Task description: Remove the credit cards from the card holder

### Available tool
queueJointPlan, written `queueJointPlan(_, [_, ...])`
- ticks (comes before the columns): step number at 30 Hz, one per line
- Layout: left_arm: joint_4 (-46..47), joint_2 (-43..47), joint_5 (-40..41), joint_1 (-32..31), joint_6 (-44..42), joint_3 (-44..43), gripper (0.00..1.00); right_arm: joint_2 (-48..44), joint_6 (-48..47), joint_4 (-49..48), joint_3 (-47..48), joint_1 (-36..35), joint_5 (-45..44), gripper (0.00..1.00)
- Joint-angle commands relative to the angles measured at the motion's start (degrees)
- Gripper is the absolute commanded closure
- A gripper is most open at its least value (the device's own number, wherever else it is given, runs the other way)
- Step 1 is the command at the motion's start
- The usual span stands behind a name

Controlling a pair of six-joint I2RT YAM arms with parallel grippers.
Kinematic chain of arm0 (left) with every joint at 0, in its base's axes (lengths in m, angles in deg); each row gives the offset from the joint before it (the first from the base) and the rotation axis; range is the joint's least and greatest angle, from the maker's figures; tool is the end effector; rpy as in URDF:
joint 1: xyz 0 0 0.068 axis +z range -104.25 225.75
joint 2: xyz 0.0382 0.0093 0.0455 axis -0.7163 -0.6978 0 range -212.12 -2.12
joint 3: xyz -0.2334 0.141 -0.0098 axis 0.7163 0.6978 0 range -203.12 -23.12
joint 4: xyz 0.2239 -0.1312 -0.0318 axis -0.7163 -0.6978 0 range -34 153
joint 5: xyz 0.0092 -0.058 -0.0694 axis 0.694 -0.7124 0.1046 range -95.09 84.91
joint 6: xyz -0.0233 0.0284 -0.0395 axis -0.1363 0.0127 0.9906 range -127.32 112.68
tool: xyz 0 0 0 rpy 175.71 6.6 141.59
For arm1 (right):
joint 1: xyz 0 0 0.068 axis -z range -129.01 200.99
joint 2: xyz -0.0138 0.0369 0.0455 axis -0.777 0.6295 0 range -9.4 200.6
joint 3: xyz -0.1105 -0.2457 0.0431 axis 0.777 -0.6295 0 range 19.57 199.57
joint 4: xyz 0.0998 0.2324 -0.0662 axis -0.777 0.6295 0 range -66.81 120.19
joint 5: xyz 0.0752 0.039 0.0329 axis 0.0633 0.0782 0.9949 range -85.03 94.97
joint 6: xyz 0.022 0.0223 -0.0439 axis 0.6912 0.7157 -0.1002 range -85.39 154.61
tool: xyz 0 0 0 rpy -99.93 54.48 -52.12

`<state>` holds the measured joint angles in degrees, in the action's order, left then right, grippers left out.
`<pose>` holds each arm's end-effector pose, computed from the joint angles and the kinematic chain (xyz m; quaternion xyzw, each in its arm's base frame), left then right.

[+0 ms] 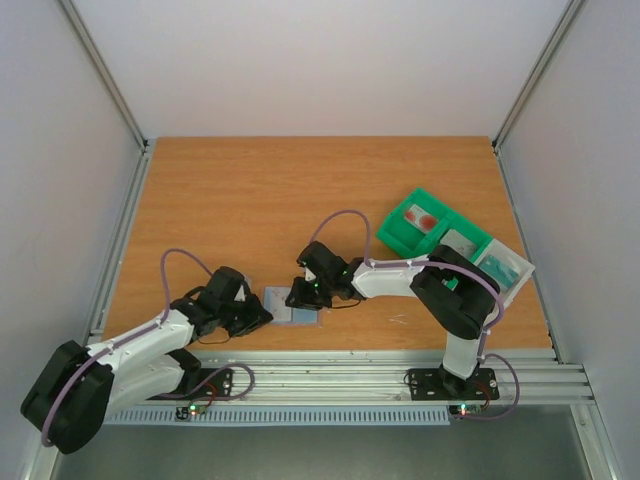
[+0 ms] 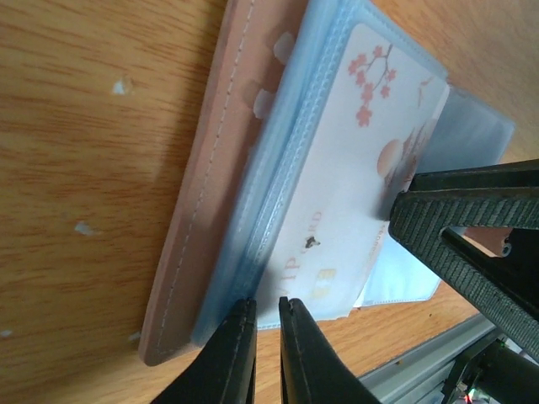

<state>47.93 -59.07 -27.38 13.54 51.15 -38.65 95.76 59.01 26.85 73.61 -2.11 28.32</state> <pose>0.1268 -0.0958 0.1285 -0.1591 0.9276 -0.3313 0.0672 0.1994 0.2891 0.1282 -0.2906 0.8891 0.3359 0.1103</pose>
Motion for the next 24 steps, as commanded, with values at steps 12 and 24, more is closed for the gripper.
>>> queueJointPlan(12, [-2.8,0.1,0.8,0.3,-0.3,-4.5,0.85,-0.1,-3.1,1.2,-0.4,-0.4,-2.8,0.9])
queueJointPlan(24, [0.0,-9.0,1.5,0.3,-2.4,-4.9,0.95,-1.0,-2.0,-3.4,-3.4,0.8,-0.5,0.92])
